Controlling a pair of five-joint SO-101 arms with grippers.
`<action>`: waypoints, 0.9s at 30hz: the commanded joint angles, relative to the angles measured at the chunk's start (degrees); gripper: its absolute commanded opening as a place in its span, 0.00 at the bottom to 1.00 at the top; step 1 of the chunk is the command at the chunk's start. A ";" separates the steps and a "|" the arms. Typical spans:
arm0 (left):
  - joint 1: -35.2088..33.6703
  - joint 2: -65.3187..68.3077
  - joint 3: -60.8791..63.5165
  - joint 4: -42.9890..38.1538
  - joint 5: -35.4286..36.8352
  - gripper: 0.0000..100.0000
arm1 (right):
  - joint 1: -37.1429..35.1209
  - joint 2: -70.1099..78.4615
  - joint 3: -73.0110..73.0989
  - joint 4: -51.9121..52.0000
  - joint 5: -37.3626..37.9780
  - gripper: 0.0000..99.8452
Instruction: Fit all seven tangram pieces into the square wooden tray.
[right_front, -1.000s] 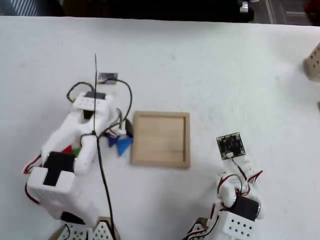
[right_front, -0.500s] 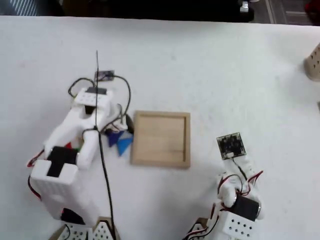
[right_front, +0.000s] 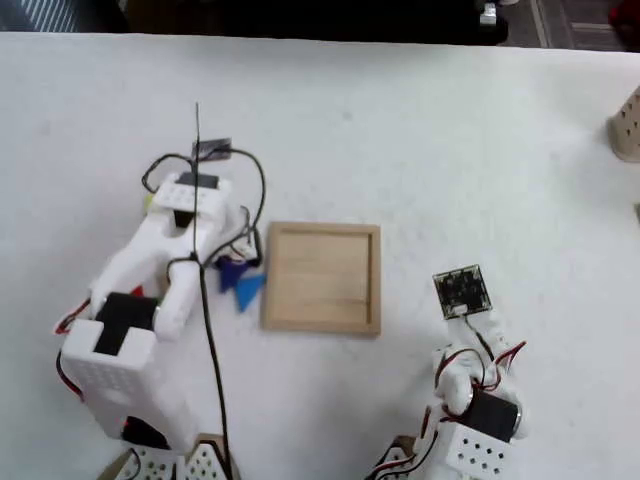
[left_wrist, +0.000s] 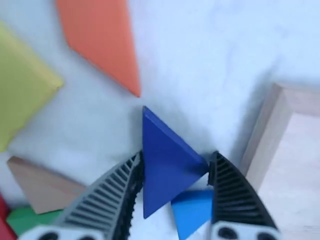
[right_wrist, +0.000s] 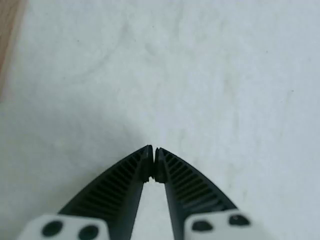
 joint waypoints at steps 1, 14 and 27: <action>-0.57 0.13 -1.14 0.88 -2.99 0.14 | 0.40 -0.13 0.09 0.40 0.53 0.02; -1.10 -0.31 -1.58 0.88 -3.08 0.14 | 0.40 -0.13 0.09 0.40 0.53 0.02; -1.19 -6.81 -1.23 1.85 -3.08 0.14 | 0.40 -0.13 0.09 0.40 0.53 0.02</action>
